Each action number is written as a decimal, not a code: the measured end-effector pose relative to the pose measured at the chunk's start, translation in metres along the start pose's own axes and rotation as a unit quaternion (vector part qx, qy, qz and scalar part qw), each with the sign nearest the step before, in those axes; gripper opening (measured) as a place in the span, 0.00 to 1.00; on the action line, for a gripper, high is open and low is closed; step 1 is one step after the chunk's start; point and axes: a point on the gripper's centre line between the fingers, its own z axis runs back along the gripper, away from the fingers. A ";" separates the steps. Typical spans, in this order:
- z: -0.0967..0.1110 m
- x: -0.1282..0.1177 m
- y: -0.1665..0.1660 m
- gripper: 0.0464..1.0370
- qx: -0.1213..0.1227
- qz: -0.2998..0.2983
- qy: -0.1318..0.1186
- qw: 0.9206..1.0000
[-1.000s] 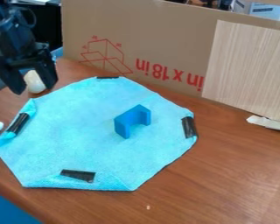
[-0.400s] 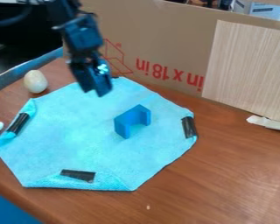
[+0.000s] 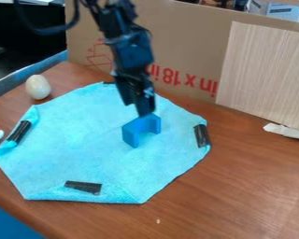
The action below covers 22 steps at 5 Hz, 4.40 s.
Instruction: Remove blue figure from top of the cloth and placed on the table
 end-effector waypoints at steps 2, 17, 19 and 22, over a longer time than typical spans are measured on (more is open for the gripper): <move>0.001 0.013 0.002 0.96 0.101 0.004 -0.002 0.995; -0.063 0.025 -0.112 0.54 0.048 -0.046 0.038 0.997; -0.091 0.021 -0.144 0.54 0.021 -0.059 0.048 0.997; -0.076 0.019 -0.153 0.96 -0.005 -0.067 0.041 0.997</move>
